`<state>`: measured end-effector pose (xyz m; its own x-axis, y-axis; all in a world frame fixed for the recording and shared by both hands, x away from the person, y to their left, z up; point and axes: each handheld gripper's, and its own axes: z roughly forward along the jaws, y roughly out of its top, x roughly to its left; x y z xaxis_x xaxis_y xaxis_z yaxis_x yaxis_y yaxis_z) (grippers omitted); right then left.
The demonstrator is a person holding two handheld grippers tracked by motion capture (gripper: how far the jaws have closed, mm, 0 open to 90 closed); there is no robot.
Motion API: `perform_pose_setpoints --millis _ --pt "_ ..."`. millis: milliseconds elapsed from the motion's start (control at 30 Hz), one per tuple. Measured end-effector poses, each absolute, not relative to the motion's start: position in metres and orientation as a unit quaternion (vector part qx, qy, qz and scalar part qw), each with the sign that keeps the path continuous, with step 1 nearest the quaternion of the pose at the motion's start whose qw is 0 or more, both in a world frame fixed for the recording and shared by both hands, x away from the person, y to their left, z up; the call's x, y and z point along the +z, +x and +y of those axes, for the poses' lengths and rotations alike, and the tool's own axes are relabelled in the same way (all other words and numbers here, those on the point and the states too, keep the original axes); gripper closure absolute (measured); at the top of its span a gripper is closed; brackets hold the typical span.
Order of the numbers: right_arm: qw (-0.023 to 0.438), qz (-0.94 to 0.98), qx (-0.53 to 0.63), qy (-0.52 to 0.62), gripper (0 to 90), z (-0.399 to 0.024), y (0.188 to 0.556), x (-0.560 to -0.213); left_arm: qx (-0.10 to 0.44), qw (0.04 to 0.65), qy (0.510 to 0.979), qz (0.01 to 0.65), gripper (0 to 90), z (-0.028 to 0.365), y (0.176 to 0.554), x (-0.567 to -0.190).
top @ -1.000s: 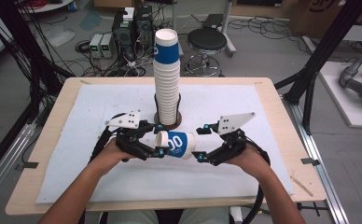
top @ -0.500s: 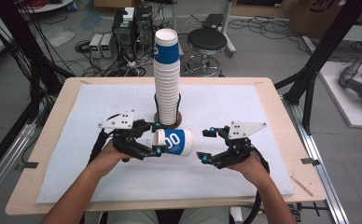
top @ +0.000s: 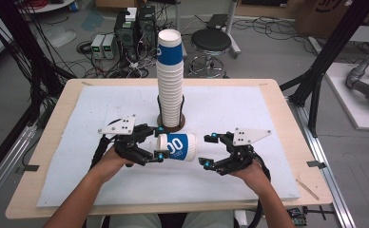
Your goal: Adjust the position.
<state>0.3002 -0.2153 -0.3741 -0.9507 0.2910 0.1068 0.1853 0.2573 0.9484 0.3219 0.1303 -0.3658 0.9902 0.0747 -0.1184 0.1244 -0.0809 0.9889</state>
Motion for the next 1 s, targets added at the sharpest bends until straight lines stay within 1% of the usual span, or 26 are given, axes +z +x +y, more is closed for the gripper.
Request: perform_pose_setpoints --millis 100,633,833,1000 --pt "0.032 0.788 0.596 0.151 20.5 -0.214 0.3 -0.376 -0.021 0.676 0.733 0.067 30.4 0.131 0.322 -0.368" --pt "-0.003 0.788 0.601 0.135 20.5 -0.201 0.3 -0.38 -0.044 0.691 0.719 0.054 30.5 0.126 0.319 -0.372" --pt "-0.022 0.787 0.604 0.125 18.3 -0.194 0.3 -0.381 -0.051 0.697 0.713 0.045 30.6 0.122 0.318 -0.372" --pt "-0.026 0.786 0.606 0.116 18.7 -0.191 0.301 -0.381 -0.055 0.698 0.713 0.042 30.5 0.12 0.317 -0.373"
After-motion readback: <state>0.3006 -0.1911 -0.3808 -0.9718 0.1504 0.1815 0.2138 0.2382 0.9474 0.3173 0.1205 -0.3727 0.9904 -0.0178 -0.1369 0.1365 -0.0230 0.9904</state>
